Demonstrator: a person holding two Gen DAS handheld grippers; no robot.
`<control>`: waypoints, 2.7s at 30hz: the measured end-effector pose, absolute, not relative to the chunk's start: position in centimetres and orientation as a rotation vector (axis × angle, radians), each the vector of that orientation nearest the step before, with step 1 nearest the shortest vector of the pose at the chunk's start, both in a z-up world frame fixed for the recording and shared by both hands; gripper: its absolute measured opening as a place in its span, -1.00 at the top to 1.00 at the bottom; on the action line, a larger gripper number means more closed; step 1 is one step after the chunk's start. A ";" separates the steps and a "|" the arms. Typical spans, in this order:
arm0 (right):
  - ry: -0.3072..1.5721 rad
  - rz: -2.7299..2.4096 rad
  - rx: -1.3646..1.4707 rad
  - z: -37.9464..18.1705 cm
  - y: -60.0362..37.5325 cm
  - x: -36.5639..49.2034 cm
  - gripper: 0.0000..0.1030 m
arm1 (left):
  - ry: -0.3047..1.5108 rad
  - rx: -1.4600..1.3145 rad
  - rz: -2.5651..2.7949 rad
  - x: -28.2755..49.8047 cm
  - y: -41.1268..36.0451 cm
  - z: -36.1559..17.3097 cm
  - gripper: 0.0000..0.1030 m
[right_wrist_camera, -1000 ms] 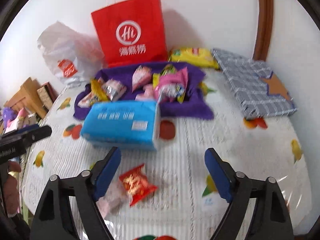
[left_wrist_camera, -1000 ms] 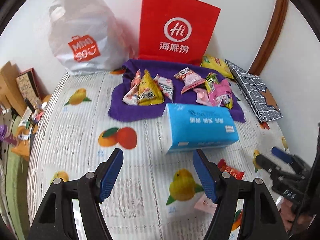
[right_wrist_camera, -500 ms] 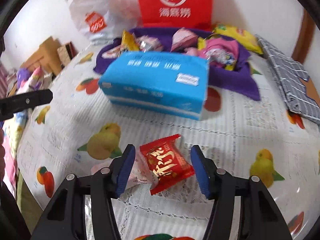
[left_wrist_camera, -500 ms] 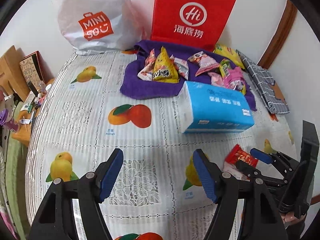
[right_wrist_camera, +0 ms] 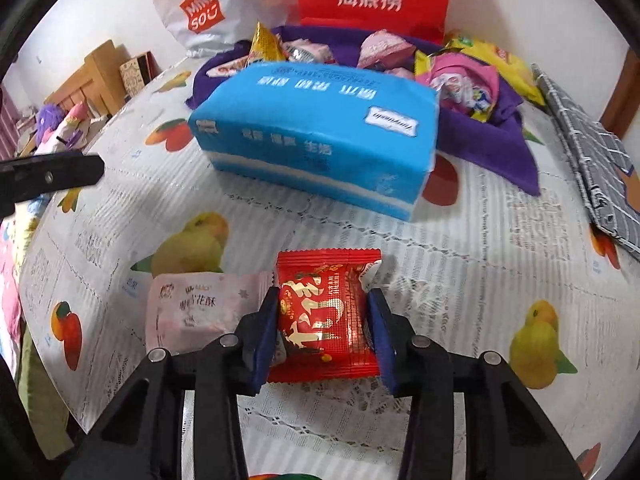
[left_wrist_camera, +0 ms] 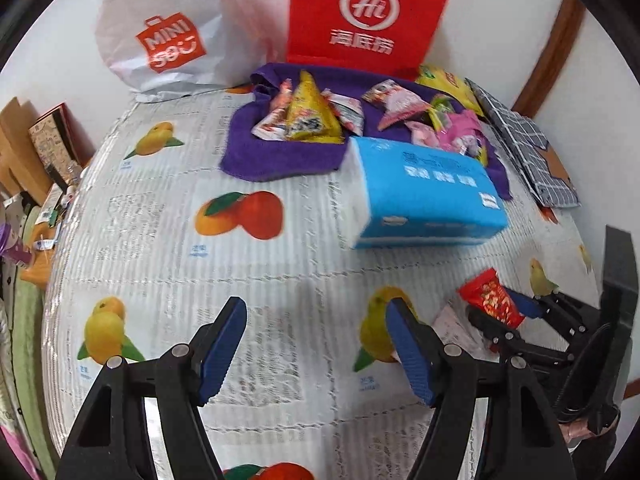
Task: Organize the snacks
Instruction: 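Grasp the red candy packet with the right tool while the left tool grasps the pink pastry packet, then carry the red candy packet and pink pastry packet with both tools over the towel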
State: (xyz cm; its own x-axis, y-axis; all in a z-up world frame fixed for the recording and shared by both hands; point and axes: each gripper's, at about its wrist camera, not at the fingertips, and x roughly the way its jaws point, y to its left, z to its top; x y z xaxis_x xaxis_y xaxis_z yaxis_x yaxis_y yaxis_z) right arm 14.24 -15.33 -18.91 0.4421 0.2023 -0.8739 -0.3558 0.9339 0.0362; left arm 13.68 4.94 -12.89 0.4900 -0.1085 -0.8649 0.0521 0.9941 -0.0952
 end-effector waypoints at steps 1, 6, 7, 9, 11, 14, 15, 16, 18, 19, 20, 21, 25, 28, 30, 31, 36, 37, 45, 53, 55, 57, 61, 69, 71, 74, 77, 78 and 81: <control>1.041 0.343 -0.160 -18.5 -15.6 13.8 0.18 | 1.054 -0.051 -0.104 13.6 4.6 -13.0 -0.37; 1.006 0.306 -0.128 -17.4 -17.7 12.6 0.17 | 1.066 -0.017 -0.164 13.2 1.9 -13.9 -0.37; 0.999 0.291 -0.116 -17.2 -18.3 12.3 0.17 | 1.068 -0.007 -0.181 13.2 1.2 -14.2 -0.37; 0.992 0.267 -0.088 -17.0 -19.6 11.7 0.17 | 1.077 0.005 -0.225 13.0 -0.1 -14.6 -0.37; 0.987 0.240 -0.066 -16.8 -20.9 11.3 0.17 | 1.089 0.020 -0.262 12.9 -1.3 -15.2 -0.37; 0.980 0.197 -0.041 -16.6 -22.7 10.7 0.17 | 1.106 0.055 -0.295 12.9 -3.0 -16.0 -0.37; 0.977 0.181 -0.027 -16.5 -23.4 10.4 0.17 | 1.113 0.060 -0.307 12.9 -3.4 -16.2 -0.37; 0.976 0.169 -0.016 -16.5 -24.0 10.4 0.17 | 1.117 0.068 -0.320 12.8 -3.9 -16.3 -0.37; 0.972 0.149 0.003 -16.5 -24.9 10.2 0.17 | 1.121 0.089 -0.336 12.7 -4.3 -16.5 -0.37; 0.968 0.135 0.013 -16.5 -25.6 10.0 0.17 | 1.126 0.102 -0.345 12.5 -4.6 -16.7 -0.37; 0.965 0.128 0.020 -16.4 -25.9 10.0 0.17 | 1.129 0.112 -0.349 12.4 -4.7 -16.8 -0.37; 0.962 0.122 0.029 -16.4 -26.1 9.9 0.17 | 1.132 0.121 -0.349 12.5 -4.8 -16.9 -0.37; 0.958 0.113 0.061 -16.5 -27.0 9.9 0.17 | 1.145 0.140 -0.342 12.6 -5.1 -17.5 -0.37; 0.959 0.119 0.060 -16.5 -27.0 9.9 0.17 | 1.157 0.141 -0.333 12.9 -5.1 -18.0 -0.37; 0.957 0.122 0.060 -16.6 -26.9 9.9 0.17 | 1.160 0.143 -0.324 13.0 -5.0 -18.4 -0.37; 0.958 0.127 0.063 -16.6 -26.8 10.0 0.17 | 1.160 0.145 -0.320 13.0 -5.0 -18.5 -0.37; 0.958 0.146 0.067 -16.7 -26.2 10.4 0.17 | 1.150 0.165 -0.300 13.3 -5.1 -18.8 -0.21; 0.961 0.150 0.066 -16.8 -25.9 10.6 0.17 | 1.143 0.173 -0.300 13.3 -5.2 -18.7 -0.11; 0.961 0.180 0.059 -17.0 -24.7 11.3 0.17 | 1.141 0.149 -0.298 13.1 -4.7 -18.2 0.20; 0.959 0.185 0.064 -16.5 -23.7 11.1 0.17 | 1.127 0.064 -0.281 12.8 -2.8 -16.8 0.20; 0.953 0.186 0.063 -16.1 -23.5 11.0 0.17 | 1.115 0.056 -0.274 12.8 -2.5 -16.3 0.20; 0.944 0.188 0.067 -15.6 -23.3 10.9 0.17 | 1.101 0.046 -0.266 12.6 -2.0 -15.6 0.20; 0.933 0.183 0.062 -14.7 -22.8 10.9 0.17 | 1.075 0.028 -0.260 12.6 -1.6 -14.4 0.20; 0.903 0.181 0.072 -12.7 -22.1 11.1 0.17 | 1.032 -0.019 -0.231 12.7 -0.2 -12.1 0.20; 0.890 0.180 0.074 -12.2 -22.1 11.0 0.17 | 1.018 -0.025 -0.222 12.6 0.1 -11.4 0.20; 0.876 0.180 0.077 -11.6 -22.1 11.1 0.17 | 0.997 -0.031 -0.205 12.5 0.5 -10.7 0.20; 0.863 0.174 0.085 -10.9 -22.4 11.2 0.17 | 0.982 -0.050 -0.194 12.4 1.0 -9.9 0.20; 0.858 0.173 0.090 -10.7 -22.4 11.3 0.17 | 0.977 -0.050 -0.191 12.3 1.0 -9.7 0.20; 0.842 0.172 0.094 -9.9 -22.5 11.4 0.17 | 0.961 -0.049 -0.185 12.2 1.2 -9.0 0.20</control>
State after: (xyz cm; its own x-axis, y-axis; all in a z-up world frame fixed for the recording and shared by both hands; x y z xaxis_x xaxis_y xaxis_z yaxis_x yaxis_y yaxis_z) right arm 11.36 -22.52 -9.91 0.6536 0.1880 -0.7332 -0.1140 0.9821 0.1502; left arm 12.20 1.16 -9.04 0.5584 -0.1780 -0.8102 0.1349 0.9832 -0.1230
